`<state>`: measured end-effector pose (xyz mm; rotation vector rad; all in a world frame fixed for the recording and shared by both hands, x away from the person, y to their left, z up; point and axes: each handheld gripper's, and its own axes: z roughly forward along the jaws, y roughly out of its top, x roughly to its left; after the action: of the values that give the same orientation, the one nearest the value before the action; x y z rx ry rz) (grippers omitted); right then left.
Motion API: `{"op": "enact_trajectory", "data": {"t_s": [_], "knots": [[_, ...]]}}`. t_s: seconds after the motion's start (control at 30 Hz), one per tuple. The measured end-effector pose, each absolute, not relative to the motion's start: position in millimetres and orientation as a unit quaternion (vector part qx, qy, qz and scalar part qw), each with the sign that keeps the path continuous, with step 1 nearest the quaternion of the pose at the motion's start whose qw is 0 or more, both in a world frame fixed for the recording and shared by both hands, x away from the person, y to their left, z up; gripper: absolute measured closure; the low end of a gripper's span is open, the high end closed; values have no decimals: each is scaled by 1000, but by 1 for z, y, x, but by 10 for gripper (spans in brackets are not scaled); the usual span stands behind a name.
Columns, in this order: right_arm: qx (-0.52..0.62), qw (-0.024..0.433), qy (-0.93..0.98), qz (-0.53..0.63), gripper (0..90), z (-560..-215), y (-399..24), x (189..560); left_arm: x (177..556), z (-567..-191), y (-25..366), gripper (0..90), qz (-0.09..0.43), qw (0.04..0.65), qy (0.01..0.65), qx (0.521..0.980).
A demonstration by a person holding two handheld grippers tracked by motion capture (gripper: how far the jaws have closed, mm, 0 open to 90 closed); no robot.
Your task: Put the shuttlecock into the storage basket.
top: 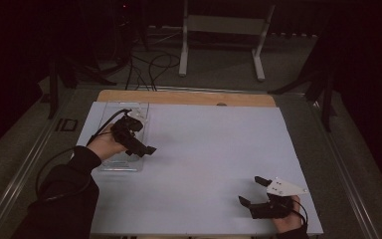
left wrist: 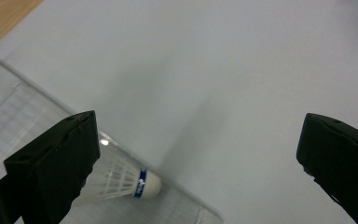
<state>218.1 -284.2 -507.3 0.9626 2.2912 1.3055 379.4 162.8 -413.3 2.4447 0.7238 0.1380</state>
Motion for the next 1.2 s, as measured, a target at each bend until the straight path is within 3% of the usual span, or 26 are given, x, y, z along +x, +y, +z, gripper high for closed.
{"op": "enact_trajectory", "data": {"t_s": [0.23, 1.2], "knots": [[340, 161, 803, 462, 97, -509, -286, 219, 379, -417, 147, 0, 36, 300, 269, 915], [342, 167, 804, 457, 97, -508, -288, 218, 364, -407, 94, 1, 60, 334, 260, 904]]}}
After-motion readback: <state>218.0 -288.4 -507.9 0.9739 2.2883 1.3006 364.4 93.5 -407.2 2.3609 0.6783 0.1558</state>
